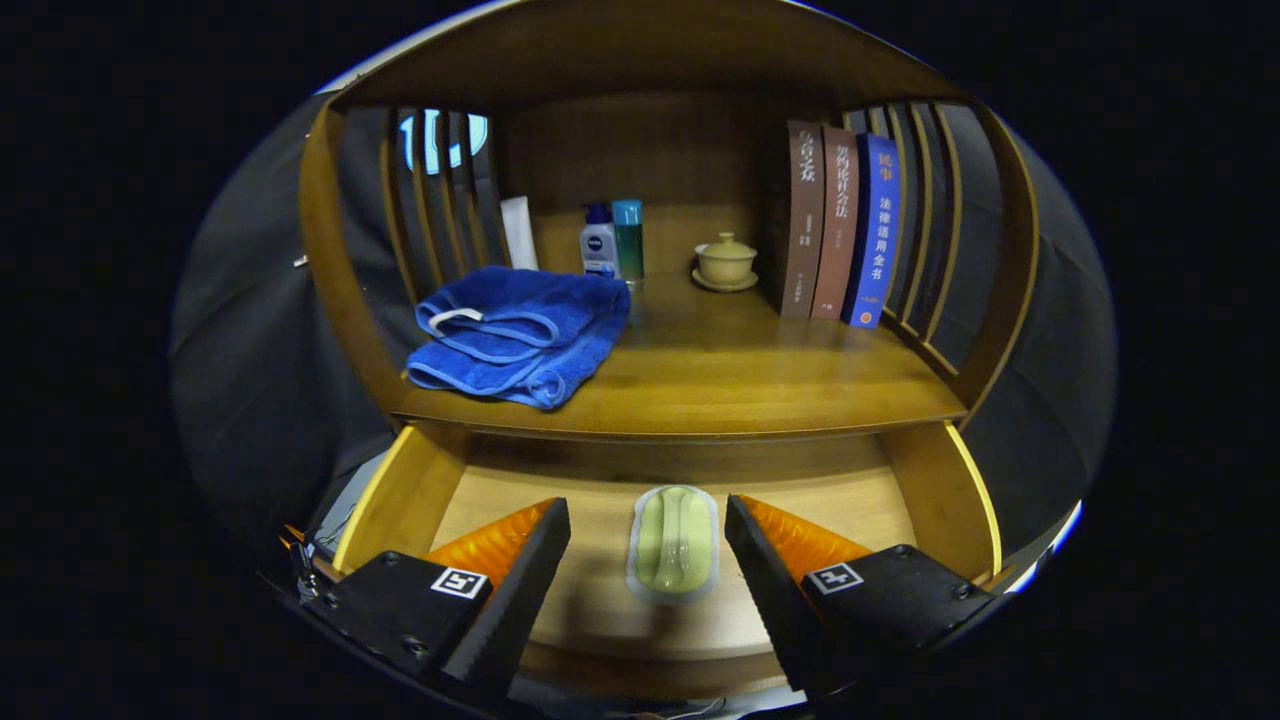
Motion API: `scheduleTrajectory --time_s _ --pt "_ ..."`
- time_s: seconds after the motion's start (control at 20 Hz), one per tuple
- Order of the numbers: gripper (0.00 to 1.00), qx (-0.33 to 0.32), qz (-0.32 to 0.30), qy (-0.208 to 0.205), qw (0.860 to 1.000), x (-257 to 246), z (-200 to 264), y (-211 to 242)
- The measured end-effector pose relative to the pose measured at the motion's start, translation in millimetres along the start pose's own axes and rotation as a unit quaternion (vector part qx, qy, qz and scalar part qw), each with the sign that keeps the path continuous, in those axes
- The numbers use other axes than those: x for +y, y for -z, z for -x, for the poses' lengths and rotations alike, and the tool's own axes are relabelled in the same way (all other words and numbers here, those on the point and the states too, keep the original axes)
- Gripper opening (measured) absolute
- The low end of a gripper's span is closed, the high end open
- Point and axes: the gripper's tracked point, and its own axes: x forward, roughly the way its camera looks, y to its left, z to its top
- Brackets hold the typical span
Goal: Pull open the drawer, take out the items inside it, and place them on the countertop above the cabinet.
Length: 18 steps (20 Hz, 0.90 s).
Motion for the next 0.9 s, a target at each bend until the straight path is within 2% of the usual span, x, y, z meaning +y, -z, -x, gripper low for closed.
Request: scheduleTrajectory --time_s 0.3,0.5,0.7,0.9 --pt "1.0 0.086 -0.002 0.014 0.996 -9 -45 25" --pt "1.0 0.151 0.005 0.037 0.988 -24 -58 54" --pt "0.99 0.2 -0.02 0.04 0.979 -30 -68 77" --pt "0.87 0.197 -0.017 0.032 0.98 -26 -71 82"
